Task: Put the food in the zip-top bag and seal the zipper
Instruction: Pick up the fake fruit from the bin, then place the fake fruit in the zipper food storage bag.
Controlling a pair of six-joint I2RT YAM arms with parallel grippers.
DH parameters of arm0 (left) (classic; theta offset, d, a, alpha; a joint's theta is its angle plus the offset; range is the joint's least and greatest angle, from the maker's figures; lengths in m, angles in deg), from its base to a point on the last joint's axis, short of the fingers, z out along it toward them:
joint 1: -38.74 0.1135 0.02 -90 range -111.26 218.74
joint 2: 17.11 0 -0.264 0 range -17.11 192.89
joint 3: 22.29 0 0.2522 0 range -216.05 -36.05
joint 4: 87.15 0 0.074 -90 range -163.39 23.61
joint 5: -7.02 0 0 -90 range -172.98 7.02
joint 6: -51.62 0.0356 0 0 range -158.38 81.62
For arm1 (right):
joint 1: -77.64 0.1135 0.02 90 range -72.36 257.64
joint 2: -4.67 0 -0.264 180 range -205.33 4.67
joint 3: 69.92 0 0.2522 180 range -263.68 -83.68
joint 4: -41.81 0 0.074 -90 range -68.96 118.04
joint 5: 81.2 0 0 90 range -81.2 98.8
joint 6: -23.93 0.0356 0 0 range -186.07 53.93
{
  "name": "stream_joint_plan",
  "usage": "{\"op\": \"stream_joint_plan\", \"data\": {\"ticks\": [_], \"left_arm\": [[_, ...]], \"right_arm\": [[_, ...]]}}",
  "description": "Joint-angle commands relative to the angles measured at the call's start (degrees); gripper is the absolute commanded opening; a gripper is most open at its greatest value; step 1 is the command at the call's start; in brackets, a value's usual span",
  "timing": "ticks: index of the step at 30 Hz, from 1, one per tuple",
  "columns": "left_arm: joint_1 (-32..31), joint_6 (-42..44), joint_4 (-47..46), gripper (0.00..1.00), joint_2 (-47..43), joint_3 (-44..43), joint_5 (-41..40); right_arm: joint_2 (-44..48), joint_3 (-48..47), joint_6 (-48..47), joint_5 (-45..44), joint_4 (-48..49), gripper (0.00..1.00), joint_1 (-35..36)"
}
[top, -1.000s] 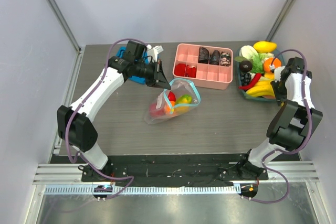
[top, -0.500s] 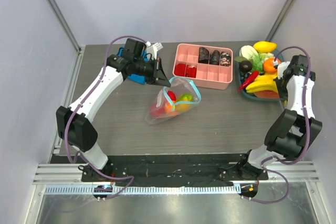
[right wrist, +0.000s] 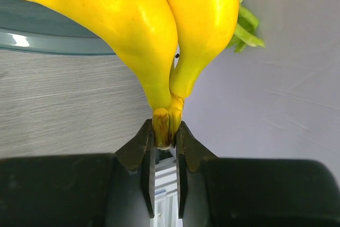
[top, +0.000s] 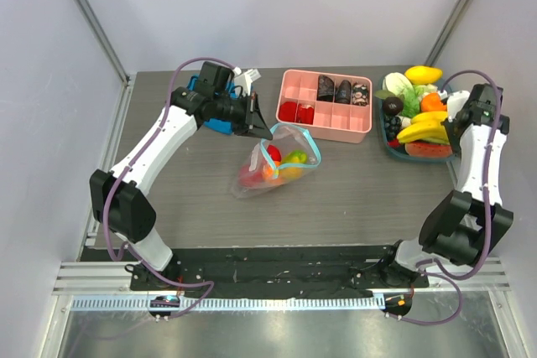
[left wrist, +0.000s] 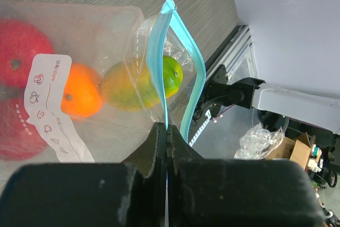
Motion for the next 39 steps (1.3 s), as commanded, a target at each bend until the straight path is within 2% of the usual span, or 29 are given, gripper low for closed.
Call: {"op": "stream_joint_plan", "data": {"ticks": [1,6,7,9,11,16,22,25,27,33,39], "left_arm": [[-0.1,0.2,-0.7,0.00,0.0,-2.5,1.1],[-0.1,0.4,-0.2,0.00,0.4,-3.5,3.0],[-0.1,0.5,0.1,0.00,0.8,-3.7,3.3],[-0.1,0.4,1.3,0.00,1.2,-4.9,4.0],[0.3,0.0,1.7,0.00,2.0,-5.7,5.7],[0.6,-2.4,-0.5,0.00,1.7,-5.4,8.9],[1.0,-4.7,-1.9,0.00,1.5,-4.7,11.6],[1.5,-6.2,-3.0,0.00,1.1,-3.7,13.4],[1.8,-6.3,-3.4,0.00,1.2,-3.4,14.0],[2.2,-7.4,-4.6,0.00,1.1,-2.4,15.6],[2.2,-7.6,-4.7,0.00,1.2,-2.3,16.4]], "right_arm": [[7.0,-4.5,0.4,7.7,2.8,0.01,0.6],[10.1,-4.9,4.5,21.0,10.5,0.01,3.1],[11.4,-4.6,6.1,25.2,14.5,0.01,3.6],[13.7,-2.4,7.6,28.7,19.5,0.01,6.3],[18.0,1.8,8.5,32.6,28.5,0.01,9.2],[25.9,13.4,6.1,31.0,49.5,0.01,23.6],[30.4,24.7,0.5,26.0,59.9,0.01,37.6],[34.3,30.7,-1.7,27.7,64.7,0.01,40.3],[37.2,34.7,-3.2,29.1,66.5,0.01,42.1],[41.4,39.4,-8.9,34.9,63.2,0.01,43.7],[41.9,41.8,-22.1,39.9,57.2,0.01,44.6]]}}
